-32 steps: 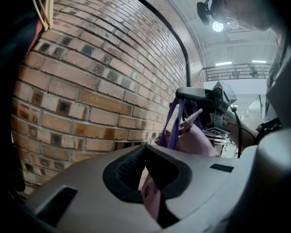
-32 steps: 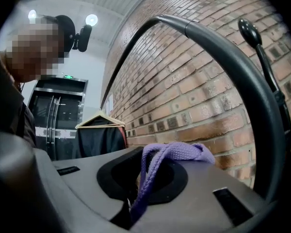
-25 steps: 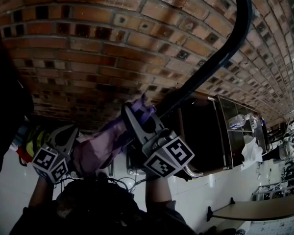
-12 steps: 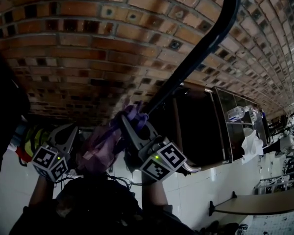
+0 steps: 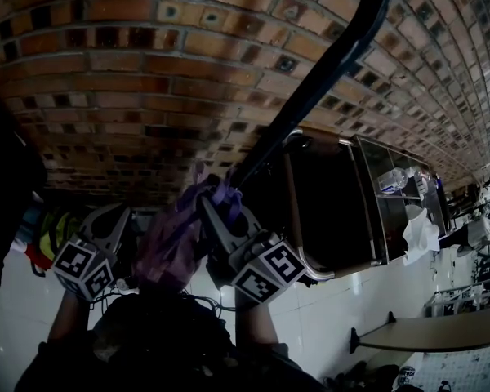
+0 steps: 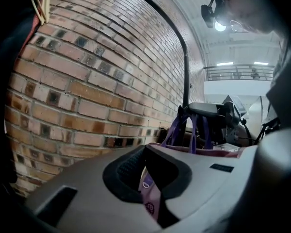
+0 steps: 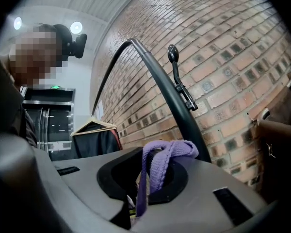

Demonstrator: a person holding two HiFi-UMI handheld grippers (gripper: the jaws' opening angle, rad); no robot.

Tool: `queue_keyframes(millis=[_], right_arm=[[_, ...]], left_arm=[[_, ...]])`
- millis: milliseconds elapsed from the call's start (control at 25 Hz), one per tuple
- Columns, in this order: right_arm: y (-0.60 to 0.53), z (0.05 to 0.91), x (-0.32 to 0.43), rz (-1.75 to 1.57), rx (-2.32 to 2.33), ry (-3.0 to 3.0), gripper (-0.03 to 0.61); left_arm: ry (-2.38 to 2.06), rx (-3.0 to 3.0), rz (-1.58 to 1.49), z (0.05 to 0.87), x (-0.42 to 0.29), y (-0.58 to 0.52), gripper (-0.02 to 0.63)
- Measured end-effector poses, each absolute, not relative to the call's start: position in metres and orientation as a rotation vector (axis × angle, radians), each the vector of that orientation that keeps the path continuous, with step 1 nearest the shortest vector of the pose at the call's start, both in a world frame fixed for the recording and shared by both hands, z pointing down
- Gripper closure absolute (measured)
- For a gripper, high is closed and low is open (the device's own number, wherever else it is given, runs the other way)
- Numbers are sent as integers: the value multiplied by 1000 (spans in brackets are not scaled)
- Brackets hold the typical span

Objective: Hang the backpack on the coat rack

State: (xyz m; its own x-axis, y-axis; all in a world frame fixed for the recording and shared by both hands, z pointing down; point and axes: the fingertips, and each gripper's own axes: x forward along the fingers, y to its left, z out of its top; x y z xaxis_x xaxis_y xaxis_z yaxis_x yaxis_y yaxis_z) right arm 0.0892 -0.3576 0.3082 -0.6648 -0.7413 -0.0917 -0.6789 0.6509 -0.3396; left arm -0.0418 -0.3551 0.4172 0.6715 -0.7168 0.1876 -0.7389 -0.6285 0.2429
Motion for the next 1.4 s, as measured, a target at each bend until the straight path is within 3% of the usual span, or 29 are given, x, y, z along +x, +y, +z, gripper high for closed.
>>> queue_keyframes(millis=[840, 1400], right_arm=[[-354, 377, 91, -134, -1419, 2802, 551], [-326, 387, 117, -163, -1501, 2777, 515]], left_arm=[[-1103, 2607, 152, 435, -29, -336, 600], [-1039, 2639, 156, 435, -21, -341, 600]])
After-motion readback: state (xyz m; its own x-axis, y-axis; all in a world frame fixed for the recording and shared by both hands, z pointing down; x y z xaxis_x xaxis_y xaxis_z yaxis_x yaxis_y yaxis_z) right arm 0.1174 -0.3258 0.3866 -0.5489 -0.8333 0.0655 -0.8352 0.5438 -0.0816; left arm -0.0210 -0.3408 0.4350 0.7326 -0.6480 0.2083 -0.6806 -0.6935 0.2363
